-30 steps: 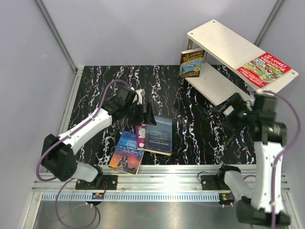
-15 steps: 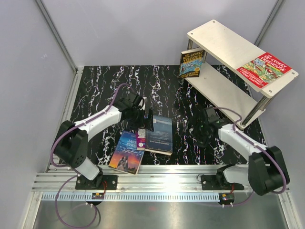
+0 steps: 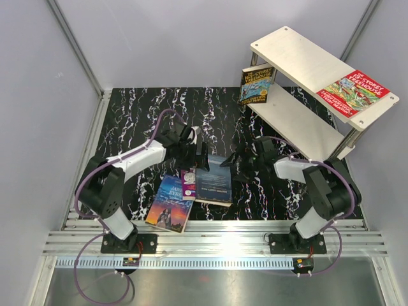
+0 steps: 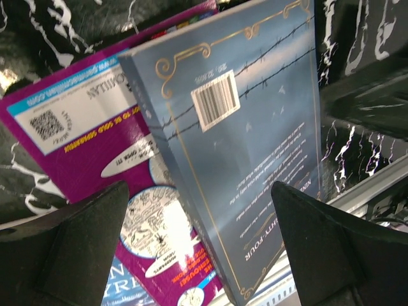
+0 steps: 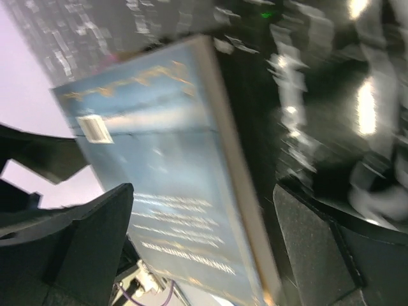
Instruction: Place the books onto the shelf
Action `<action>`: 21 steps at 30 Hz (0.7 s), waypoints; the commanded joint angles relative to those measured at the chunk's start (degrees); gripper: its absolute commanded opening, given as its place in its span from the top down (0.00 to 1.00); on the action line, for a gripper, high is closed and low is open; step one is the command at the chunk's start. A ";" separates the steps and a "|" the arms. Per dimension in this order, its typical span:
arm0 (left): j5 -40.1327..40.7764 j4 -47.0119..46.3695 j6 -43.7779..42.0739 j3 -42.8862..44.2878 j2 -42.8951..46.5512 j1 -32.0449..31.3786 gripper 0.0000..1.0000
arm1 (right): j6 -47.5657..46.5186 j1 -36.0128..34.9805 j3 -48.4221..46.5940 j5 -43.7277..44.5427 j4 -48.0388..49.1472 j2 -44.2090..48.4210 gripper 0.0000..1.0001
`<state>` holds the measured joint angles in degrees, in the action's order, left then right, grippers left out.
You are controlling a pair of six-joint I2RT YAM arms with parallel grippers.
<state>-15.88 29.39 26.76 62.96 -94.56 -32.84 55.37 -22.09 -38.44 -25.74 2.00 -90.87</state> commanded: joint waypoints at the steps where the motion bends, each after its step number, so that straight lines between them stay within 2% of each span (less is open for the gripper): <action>1: -2.75 -1.16 0.22 -2.31 -2.64 -0.03 0.01 | 0.52 -2.95 -0.50 2.53 5.82 -7.12 0.00; 5: -6.61 -4.50 2.49 -5.38 -2.91 -0.03 0.01 | 2.98 -4.02 -0.94 0.78 9.42 -14.05 0.01; 8: -8.55 -7.23 4.34 -7.40 -2.21 -0.03 0.01 | 3.25 -4.28 -0.41 0.51 10.83 -15.92 0.01; 11: -10.57 -9.52 5.49 -8.55 -1.15 -0.03 0.21 | 2.99 -4.28 -0.41 0.60 10.57 -16.27 0.01; 12: -10.84 -9.87 5.84 -9.16 -0.02 -0.03 0.36 | 2.81 -4.28 -0.50 0.60 10.39 -16.36 0.02; 15: -10.49 -9.88 6.81 -9.26 2.18 -0.03 0.62 | 2.81 -4.28 -0.68 0.51 9.69 -16.18 0.02; 16: -10.14 -9.53 6.90 -9.26 2.71 -0.03 0.74 | 2.72 -4.28 -0.68 0.51 9.52 -15.83 0.02; 18: -9.61 -9.09 6.81 -9.08 3.59 -0.03 0.88 | 2.37 -4.37 -0.76 0.69 8.73 -15.30 0.02; 19: -9.17 -8.47 6.72 -8.65 4.12 -0.12 1.00 | 2.20 -4.28 -0.76 0.77 7.50 -14.87 0.02; 21: -8.91 -7.68 5.93 -7.86 4.82 -0.12 1.00 | 1.41 -4.28 -0.76 1.48 4.61 -12.85 0.02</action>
<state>-23.16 17.45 34.72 55.24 -91.64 -32.21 60.62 -24.95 -41.87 -31.77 19.14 -101.95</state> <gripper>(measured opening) 0.183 0.980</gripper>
